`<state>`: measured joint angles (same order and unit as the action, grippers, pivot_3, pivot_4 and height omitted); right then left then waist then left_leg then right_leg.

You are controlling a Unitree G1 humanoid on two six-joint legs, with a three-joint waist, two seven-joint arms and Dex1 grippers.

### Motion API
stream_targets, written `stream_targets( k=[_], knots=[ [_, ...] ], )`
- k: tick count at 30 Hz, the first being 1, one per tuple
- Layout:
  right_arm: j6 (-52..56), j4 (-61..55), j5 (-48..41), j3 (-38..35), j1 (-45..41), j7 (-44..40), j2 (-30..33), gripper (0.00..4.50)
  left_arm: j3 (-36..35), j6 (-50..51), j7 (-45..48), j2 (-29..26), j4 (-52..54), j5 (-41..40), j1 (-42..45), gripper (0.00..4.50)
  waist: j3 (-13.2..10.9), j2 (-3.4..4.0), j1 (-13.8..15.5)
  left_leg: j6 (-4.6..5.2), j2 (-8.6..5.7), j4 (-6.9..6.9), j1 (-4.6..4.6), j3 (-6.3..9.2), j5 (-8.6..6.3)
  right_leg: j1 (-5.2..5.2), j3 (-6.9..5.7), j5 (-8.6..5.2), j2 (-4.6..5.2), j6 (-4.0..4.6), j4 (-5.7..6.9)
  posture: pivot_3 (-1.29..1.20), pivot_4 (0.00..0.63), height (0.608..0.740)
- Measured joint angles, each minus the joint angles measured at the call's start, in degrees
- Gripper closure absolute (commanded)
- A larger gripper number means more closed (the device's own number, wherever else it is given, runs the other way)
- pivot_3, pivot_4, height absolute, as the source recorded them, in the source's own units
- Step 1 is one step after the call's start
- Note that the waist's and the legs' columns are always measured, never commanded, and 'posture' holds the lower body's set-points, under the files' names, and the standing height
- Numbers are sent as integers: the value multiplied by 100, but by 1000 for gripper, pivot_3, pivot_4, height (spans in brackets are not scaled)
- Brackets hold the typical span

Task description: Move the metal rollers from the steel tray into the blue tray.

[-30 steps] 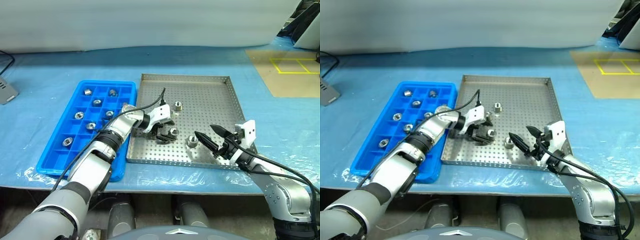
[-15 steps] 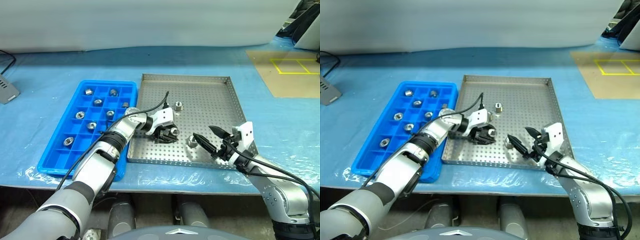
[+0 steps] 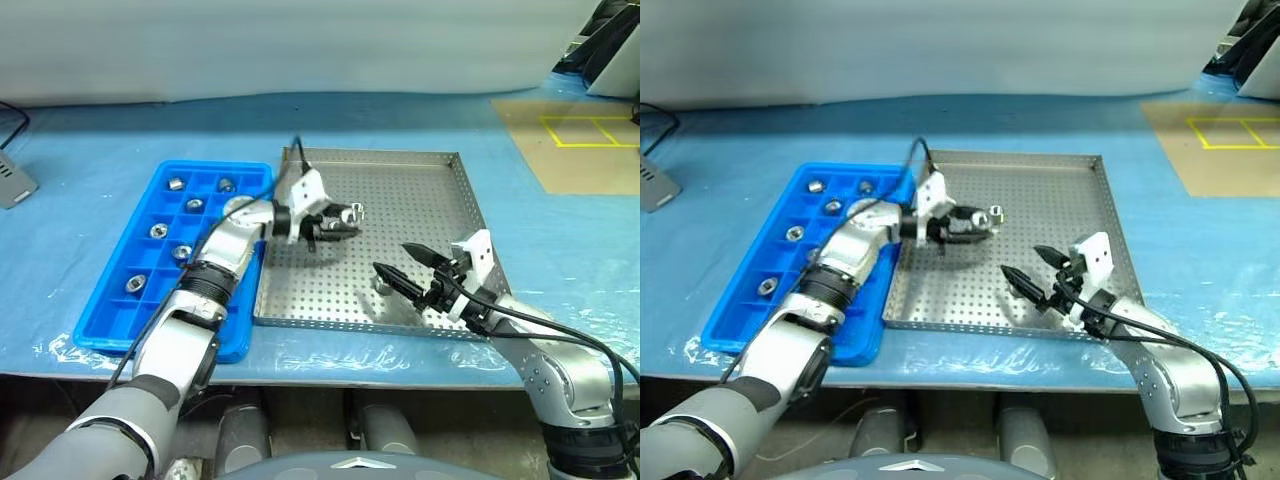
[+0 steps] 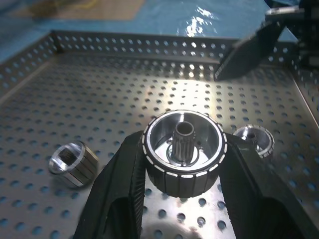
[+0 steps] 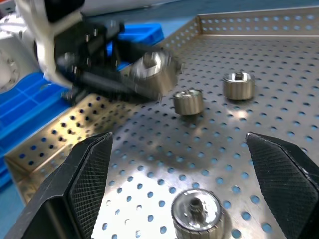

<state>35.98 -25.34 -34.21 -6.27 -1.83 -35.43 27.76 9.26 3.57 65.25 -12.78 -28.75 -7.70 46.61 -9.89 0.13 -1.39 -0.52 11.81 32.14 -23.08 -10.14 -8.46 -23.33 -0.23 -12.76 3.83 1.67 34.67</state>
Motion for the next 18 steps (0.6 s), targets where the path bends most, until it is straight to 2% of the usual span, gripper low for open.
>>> stream_targets(
  k=[3, 6, 10, 14, 18],
  knots=[
    [26, 309, -65, 152, -590, -408, 110, 0, -130, 418, -56, -669, 1154, -98, -736, 2720, 2, 4, -100, -4, 0, -6, 6, -1, 2, 0, -3, 0, -6, 0, 2, -333, 150, 740],
    [10, 864, -4, 419, -1088, -737, 102, 0, -398, 1131, -154, -1229, 2046, -340, -1691, 2720, 0, 7, -79, -12, 6, -12, -9, 2, 6, -10, -19, -1, -9, 1, 1, -236, 150, 740],
    [-83, 1437, 168, 940, -1698, -1102, -138, 0, -693, 1768, -472, -1576, 3065, -614, -2499, 2720, -5, 9, 81, -17, 7, -21, -14, 4, 9, -15, -25, -2, 0, 3, 3, -114, 150, 740],
    [-95, 1694, 262, 1382, -2337, -1437, -318, 0, -1122, 2063, -1099, -1695, 3636, -736, -2792, 2720, -6, 11, 290, -19, 5, -24, -13, 5, 11, -13, -30, -2, 18, 2, 9, 16, 150, 740],
    [78, 1703, 229, 1425, -2753, -1662, -298, 0, -1487, 2192, -1485, -1898, 3971, -782, -3293, 2720, -7, 10, 426, -19, -4, -38, -12, 5, 11, -13, -31, -7, 31, -5, 4, 105, 150, 740]
  ],
)
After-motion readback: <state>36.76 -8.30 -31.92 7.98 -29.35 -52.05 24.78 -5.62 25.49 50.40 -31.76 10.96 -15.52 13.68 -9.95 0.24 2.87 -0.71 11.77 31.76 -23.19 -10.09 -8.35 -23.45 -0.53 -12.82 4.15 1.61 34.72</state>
